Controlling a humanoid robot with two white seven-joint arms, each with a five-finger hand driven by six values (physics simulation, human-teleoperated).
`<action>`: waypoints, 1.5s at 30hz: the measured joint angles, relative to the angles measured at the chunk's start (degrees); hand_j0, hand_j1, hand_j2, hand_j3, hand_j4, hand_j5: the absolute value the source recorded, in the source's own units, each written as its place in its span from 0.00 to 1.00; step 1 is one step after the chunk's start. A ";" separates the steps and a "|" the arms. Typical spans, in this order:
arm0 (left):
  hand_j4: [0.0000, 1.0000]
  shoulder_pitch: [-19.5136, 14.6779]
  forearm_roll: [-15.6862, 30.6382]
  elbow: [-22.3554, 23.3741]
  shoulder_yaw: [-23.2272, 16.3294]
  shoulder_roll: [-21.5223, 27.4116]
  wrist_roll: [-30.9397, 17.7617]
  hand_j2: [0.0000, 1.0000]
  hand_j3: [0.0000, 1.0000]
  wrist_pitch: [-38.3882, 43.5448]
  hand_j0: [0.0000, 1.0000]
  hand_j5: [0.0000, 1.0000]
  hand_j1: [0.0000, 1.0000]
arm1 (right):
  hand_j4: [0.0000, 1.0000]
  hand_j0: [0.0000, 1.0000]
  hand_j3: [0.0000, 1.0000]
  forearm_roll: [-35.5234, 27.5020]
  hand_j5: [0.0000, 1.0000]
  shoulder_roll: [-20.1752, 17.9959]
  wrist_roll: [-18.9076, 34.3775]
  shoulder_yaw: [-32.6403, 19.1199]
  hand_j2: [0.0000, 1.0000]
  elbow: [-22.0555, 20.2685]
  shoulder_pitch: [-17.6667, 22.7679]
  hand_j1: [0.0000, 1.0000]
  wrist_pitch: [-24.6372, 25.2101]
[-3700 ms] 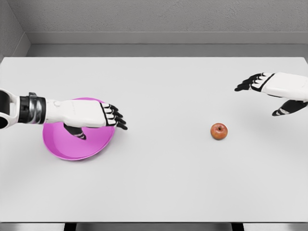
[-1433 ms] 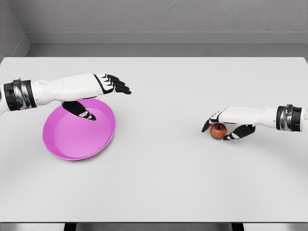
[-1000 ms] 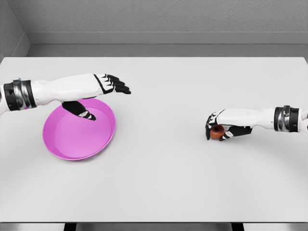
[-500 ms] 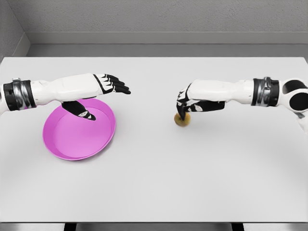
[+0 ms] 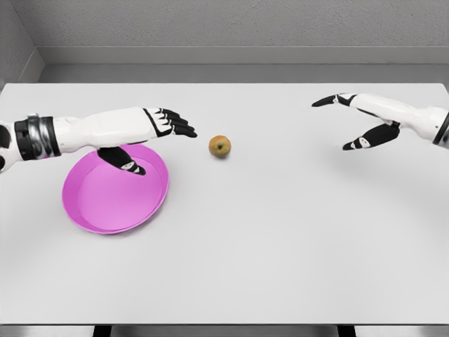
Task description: Put the apple on the plate with both arms
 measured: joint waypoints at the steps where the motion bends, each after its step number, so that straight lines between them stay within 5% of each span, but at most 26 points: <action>1: 1.00 -0.09 -0.54 0.59 0.11 -1.17 -0.03 1.00 1.00 0.00 1.00 1.00 1.00 | 1.00 1.00 1.00 0.00 1.00 -0.06 0.00 -0.23 1.00 0.29 0.00 1.00 0.00; 10: 1.00 -7.73 -2.75 5.38 -0.41 -9.85 -0.06 1.00 1.00 0.02 1.00 1.00 1.00 | 1.00 1.00 1.00 -0.09 1.00 -1.08 0.00 -1.37 1.00 0.69 0.26 1.00 0.00; 15: 1.00 -8.79 -10.17 17.16 -0.77 -19.45 -0.42 1.00 1.00 0.00 1.00 1.00 1.00 | 1.00 1.00 1.00 -0.05 1.00 -1.28 0.00 -1.52 1.00 0.66 0.26 1.00 0.00; 21: 1.00 -9.05 -18.03 24.15 -0.85 -26.13 -1.79 1.00 1.00 -0.01 1.00 1.00 1.00 | 1.00 1.00 1.00 -0.02 1.00 -1.53 0.00 -1.63 1.00 0.25 0.18 1.00 0.00; 45: 1.00 -10.28 -26.60 34.60 -1.76 -31.95 -5.84 1.00 1.00 -0.02 1.00 1.00 1.00 | 1.00 1.00 1.00 0.26 1.00 -2.58 0.00 -1.34 1.00 -3.53 0.62 1.00 0.00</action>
